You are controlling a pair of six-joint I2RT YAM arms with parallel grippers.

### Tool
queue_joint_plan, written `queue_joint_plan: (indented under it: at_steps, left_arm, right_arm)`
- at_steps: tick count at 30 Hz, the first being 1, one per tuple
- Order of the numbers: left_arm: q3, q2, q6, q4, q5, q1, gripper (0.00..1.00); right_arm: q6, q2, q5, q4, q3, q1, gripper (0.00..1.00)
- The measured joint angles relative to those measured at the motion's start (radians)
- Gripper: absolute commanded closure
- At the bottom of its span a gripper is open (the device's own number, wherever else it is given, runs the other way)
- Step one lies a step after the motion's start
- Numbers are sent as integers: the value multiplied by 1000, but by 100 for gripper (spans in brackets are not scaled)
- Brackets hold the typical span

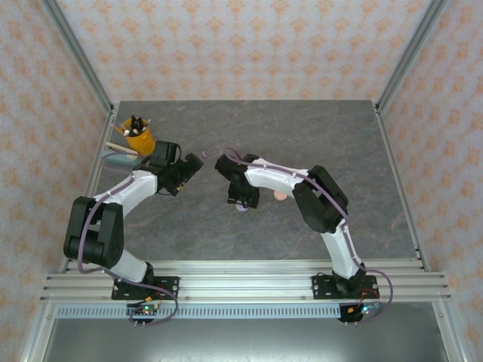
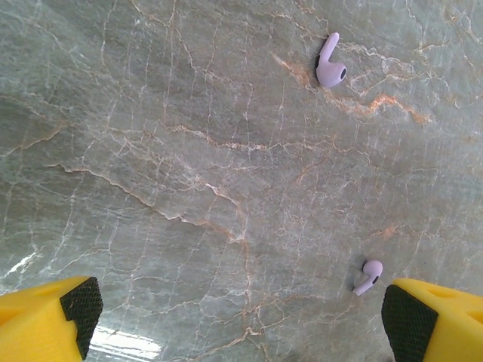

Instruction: Insert the wireless bluetooth earbuds into the charging case

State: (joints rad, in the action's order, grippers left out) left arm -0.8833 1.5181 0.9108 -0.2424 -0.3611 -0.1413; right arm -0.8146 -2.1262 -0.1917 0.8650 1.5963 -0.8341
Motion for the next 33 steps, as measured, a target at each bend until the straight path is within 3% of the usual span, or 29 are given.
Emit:
queue_joint_plan:
  at_steps: [17, 25, 33]
  left_arm:
    - [272, -137, -29, 198, -58, -13, 2]
    - [343, -171, -57, 324, -79, -87, 4]
    - [421, -166, -96, 488, -82, -171, 14]
  right_arm:
    - [-156, 16, -56, -53, 2, 36, 52]
    - [-226, 15, -98, -103, 35, 61, 52]
    - [-288, 10, -137, -141, 35, 89, 52]
